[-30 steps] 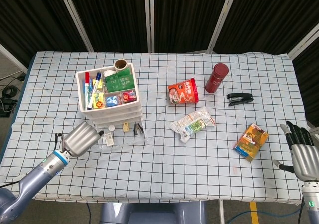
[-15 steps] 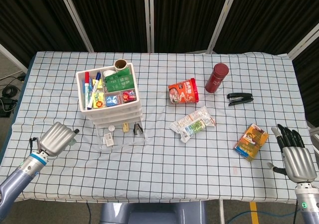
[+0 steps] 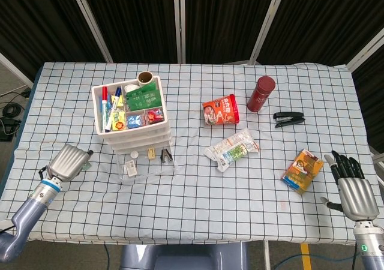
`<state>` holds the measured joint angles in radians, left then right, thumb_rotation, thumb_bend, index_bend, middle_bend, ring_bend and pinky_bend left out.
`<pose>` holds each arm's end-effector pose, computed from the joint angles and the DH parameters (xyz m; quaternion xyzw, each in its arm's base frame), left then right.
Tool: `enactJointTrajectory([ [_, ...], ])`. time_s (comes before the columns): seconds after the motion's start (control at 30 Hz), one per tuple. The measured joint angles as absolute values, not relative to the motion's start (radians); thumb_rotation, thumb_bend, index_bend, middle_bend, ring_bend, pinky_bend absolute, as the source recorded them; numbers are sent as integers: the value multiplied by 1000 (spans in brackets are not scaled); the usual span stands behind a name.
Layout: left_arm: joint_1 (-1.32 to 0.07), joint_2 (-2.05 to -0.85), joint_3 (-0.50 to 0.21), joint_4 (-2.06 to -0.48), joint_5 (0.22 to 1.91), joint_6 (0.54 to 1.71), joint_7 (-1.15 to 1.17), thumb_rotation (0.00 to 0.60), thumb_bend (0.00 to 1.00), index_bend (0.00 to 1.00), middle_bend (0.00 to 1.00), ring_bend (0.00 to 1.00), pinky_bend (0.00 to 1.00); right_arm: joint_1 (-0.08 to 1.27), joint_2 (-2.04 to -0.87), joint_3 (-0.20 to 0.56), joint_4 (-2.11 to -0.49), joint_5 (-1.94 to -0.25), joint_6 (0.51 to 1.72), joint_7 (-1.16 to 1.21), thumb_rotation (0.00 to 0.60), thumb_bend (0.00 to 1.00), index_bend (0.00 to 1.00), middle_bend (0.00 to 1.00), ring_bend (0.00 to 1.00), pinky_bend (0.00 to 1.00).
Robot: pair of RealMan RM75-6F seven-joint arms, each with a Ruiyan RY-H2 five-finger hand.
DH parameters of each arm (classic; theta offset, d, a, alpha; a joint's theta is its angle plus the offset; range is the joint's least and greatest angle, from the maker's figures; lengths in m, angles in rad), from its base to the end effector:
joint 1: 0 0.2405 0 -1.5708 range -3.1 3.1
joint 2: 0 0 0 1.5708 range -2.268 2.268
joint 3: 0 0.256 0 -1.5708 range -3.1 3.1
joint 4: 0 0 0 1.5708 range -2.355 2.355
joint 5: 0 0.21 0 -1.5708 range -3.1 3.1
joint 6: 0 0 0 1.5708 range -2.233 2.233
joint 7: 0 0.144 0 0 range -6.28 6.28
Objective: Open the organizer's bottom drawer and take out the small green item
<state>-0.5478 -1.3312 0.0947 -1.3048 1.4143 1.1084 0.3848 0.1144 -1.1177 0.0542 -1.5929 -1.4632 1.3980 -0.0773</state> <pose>-0.2897 0.2964 0.0605 -0.8141 -0.1960 -0.2043 0.5071 -0.3188 -0.1912 0.1528 0.6217 -0.3816 0.3396 0.5938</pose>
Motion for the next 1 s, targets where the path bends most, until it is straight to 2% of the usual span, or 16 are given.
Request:
enactJointTrajectory([
  [0.2,-525,-1362,78,-1274,1415,1120,379,600,396,382,1000,975,848,112,-1118,52,-1595,-1469,1404,-81,600,0,0,0,0,0],
  [0.47,-483,-1375,56,-1276,1409,1173,350,600,372,339,1000,975,847,111,-1118,46,-1599,-1478,1406,-87,600,0,0,0,0,0],
  [0.67,-434,-1384,51,-1274,1429,1267,325,600,369,322,973,937,807,108,-1118,41,-1603,-1487,1412,-92,600,0,0,0,0,0],
  [0.77,-405,-1388,46,-1277,1446,1336,301,600,358,293,902,869,743,108,-1119,38,-1603,-1495,1413,-94,600,0,0,0,0,0],
  [0.97,-320,-1417,34,-1282,1512,1571,279,600,324,212,640,657,599,109,-1128,31,-1595,-1514,1416,-103,600,0,0,0,0,0],
  [1.0,-298,-1424,33,-1284,1528,1621,276,600,315,181,571,607,554,110,-1129,30,-1594,-1516,1416,-103,600,0,0,0,0,0],
])
